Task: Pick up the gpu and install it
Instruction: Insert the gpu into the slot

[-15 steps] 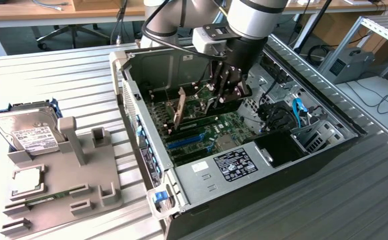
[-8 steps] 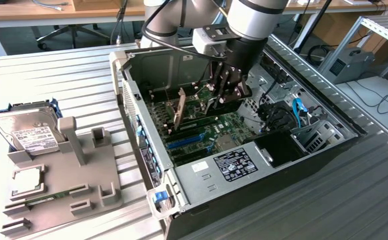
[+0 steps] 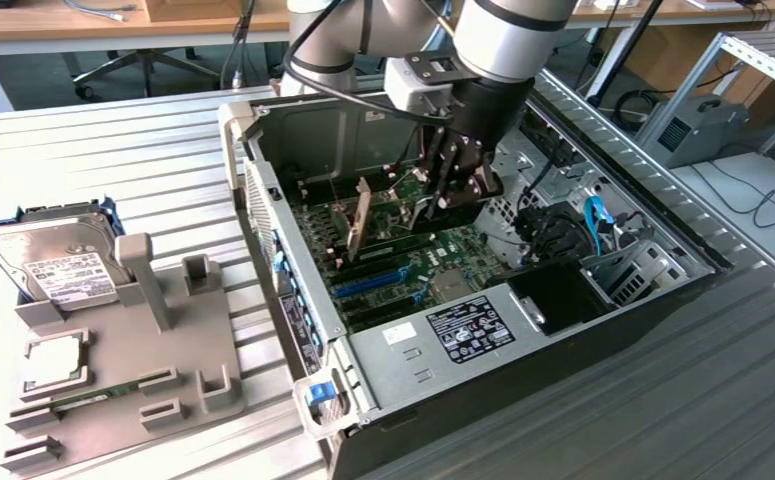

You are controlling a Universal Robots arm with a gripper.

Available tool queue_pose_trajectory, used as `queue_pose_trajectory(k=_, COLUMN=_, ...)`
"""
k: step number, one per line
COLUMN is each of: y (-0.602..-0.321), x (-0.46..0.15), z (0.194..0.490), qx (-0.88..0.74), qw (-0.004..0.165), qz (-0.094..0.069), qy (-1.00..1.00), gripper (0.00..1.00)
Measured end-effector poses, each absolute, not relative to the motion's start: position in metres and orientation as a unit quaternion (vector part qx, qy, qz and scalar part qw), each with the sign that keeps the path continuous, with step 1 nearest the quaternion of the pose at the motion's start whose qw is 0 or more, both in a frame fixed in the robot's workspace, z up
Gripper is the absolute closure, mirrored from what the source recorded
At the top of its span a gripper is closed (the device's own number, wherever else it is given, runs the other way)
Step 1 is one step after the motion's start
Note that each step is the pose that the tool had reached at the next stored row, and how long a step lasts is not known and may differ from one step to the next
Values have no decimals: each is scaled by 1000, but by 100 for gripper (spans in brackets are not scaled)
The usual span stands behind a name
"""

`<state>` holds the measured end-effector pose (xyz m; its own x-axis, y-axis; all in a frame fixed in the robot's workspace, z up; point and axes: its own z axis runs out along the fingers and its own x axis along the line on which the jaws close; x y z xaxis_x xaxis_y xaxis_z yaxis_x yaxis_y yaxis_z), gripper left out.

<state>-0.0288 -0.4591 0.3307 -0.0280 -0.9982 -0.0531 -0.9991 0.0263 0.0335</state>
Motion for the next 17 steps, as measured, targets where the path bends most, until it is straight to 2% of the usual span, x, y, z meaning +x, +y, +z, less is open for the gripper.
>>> queue_pose_trajectory(k=17, y=-461, x=-29, z=327, qx=-697, qw=7, qz=31, qy=716, gripper=74)
